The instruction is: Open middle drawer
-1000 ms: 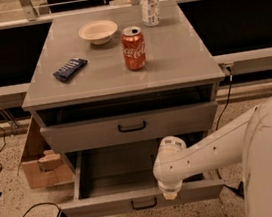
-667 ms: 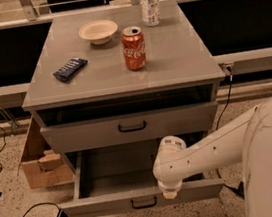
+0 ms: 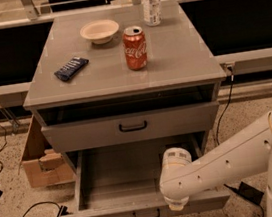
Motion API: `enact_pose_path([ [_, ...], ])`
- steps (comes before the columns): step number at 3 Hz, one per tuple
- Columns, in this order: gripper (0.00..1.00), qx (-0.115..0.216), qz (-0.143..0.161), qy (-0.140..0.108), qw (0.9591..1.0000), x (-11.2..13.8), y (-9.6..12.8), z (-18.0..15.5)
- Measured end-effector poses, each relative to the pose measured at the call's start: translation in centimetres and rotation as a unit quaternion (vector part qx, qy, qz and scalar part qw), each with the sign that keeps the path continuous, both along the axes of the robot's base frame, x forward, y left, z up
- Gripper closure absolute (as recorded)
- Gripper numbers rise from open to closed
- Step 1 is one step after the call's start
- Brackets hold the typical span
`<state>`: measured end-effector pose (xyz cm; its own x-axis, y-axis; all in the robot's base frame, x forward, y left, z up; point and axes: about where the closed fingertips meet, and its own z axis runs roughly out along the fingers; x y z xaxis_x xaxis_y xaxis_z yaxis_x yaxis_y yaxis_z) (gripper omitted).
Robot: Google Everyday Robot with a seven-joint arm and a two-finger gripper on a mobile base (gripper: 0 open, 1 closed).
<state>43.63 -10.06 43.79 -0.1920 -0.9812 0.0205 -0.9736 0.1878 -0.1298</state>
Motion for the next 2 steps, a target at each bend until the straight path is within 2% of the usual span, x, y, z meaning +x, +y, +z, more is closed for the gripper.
enact_pose_path([
  [1,1.00,-0.007,-0.014,-0.001,0.9999,-1.72,-0.65,0.34],
  [2,1.00,-0.007,-0.014,-0.001,0.9999,-1.72,-0.65,0.32],
])
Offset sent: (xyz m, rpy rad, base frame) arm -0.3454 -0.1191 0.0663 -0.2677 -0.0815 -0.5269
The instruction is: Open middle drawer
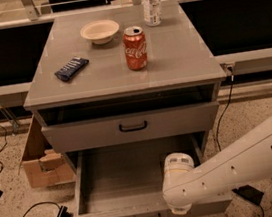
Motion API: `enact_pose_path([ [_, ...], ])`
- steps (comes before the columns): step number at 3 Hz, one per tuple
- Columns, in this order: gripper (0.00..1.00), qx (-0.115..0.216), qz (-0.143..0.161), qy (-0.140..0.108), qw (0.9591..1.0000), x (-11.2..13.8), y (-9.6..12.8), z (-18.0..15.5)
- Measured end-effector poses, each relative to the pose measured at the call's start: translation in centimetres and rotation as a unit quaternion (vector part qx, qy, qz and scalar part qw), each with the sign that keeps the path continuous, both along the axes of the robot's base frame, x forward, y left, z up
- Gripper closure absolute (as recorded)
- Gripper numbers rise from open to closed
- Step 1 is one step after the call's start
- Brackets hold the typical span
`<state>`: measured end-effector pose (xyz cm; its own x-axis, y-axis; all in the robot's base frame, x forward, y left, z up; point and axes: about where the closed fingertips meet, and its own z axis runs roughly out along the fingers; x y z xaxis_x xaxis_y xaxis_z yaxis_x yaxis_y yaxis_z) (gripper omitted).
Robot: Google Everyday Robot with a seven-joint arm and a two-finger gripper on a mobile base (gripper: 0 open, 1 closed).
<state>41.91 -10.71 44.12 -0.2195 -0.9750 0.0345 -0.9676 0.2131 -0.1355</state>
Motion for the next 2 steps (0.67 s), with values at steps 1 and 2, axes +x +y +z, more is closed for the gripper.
enact_pose_path([
  [1,1.00,-0.003,-0.010,-0.001,0.9999,-1.23,-0.52,0.23],
  [2,1.00,-0.003,-0.010,-0.001,0.9999,-1.23,-0.50,0.22],
])
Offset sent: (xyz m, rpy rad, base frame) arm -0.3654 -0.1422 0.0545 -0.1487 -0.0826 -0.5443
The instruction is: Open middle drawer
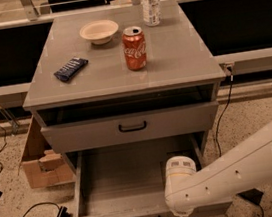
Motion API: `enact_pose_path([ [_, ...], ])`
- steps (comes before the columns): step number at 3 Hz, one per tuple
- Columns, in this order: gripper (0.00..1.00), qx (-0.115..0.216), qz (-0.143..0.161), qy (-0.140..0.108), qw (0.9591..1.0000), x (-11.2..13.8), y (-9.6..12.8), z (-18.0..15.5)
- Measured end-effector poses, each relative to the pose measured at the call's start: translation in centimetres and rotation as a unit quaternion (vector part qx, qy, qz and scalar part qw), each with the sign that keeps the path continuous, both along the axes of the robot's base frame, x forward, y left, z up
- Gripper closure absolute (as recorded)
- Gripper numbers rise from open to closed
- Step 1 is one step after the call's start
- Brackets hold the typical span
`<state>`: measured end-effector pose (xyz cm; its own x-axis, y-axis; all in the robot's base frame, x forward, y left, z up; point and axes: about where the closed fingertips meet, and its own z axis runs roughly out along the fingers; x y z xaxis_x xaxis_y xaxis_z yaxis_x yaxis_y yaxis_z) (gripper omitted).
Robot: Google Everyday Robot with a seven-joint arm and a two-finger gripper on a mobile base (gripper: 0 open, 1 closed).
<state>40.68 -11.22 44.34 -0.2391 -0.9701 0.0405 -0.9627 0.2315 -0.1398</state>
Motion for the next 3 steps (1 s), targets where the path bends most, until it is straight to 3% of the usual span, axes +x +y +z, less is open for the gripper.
enact_pose_path([
  [1,0.84,0.000,0.000,0.001,1.0000,-0.05,-0.03,-0.05],
  [3,0.37,-0.001,0.000,0.002,1.0000,-0.16,-0.09,-0.14],
])
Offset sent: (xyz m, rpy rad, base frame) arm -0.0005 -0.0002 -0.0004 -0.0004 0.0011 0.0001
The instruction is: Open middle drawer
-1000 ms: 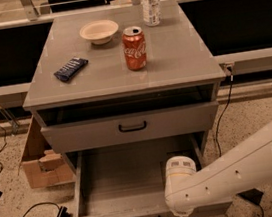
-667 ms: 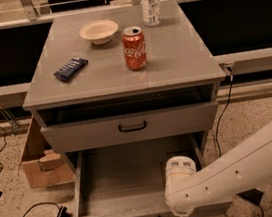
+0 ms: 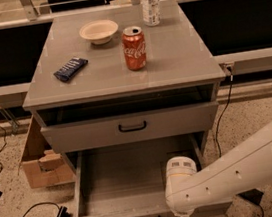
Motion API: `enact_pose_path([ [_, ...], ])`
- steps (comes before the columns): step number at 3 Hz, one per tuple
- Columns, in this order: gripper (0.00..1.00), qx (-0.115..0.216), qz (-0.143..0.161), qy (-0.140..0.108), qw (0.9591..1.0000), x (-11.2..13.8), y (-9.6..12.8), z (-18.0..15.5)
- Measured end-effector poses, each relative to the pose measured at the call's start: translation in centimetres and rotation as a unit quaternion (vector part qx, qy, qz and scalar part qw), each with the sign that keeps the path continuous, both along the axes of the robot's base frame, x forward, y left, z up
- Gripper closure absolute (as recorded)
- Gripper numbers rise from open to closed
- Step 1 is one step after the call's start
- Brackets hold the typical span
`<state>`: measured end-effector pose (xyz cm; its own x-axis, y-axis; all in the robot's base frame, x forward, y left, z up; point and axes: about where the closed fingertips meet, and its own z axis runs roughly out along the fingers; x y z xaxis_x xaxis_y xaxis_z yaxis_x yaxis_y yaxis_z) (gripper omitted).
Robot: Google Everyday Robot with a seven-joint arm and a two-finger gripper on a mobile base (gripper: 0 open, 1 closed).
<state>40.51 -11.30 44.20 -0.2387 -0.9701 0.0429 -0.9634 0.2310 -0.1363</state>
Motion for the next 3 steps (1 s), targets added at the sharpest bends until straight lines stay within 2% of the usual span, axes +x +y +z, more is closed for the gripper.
enact_pose_path([
  [1,0.14,0.000,0.000,0.001,1.0000,-0.05,-0.02,-0.05],
  [2,0.00,0.000,0.000,0.001,1.0000,-0.10,-0.05,-0.09],
  [3,0.00,0.000,0.000,0.001,1.0000,-0.10,-0.05,-0.09],
])
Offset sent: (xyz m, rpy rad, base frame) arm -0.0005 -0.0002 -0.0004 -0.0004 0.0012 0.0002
